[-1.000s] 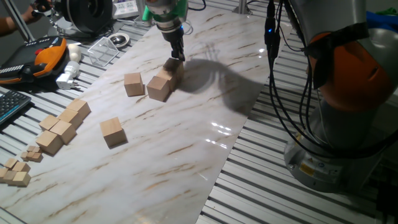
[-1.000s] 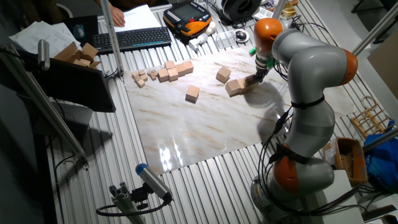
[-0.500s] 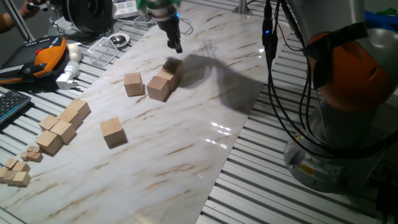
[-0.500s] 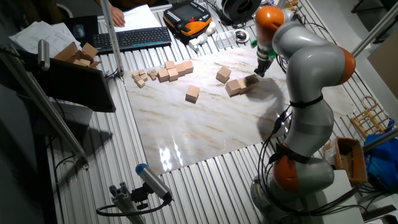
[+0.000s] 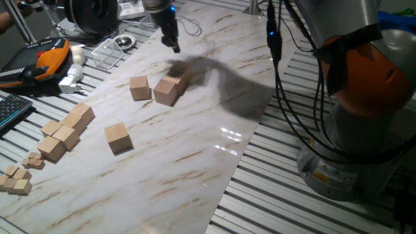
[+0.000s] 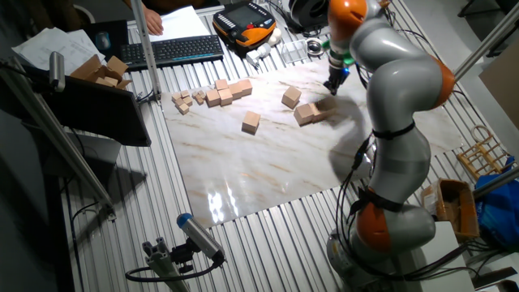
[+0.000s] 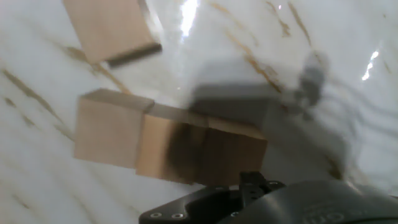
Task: Stack the blocks into a cross shape
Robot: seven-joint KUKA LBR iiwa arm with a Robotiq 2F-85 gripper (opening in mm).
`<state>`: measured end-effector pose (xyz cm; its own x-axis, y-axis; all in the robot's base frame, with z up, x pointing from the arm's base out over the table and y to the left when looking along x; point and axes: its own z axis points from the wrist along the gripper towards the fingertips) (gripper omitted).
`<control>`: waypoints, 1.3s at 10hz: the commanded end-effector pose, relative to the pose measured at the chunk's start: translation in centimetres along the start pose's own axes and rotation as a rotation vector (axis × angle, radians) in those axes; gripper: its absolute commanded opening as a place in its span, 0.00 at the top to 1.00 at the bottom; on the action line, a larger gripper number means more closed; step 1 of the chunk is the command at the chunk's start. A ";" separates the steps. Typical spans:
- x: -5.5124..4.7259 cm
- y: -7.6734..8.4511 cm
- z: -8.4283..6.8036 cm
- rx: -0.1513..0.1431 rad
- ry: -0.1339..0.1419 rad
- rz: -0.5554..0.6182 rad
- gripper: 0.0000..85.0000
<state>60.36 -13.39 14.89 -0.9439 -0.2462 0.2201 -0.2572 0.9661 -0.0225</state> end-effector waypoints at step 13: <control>-0.5 11.7 -1.2 -0.091 0.005 0.189 1.00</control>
<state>58.04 -1.89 15.70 -0.9724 -0.0613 0.2253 -0.0571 0.9981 0.0248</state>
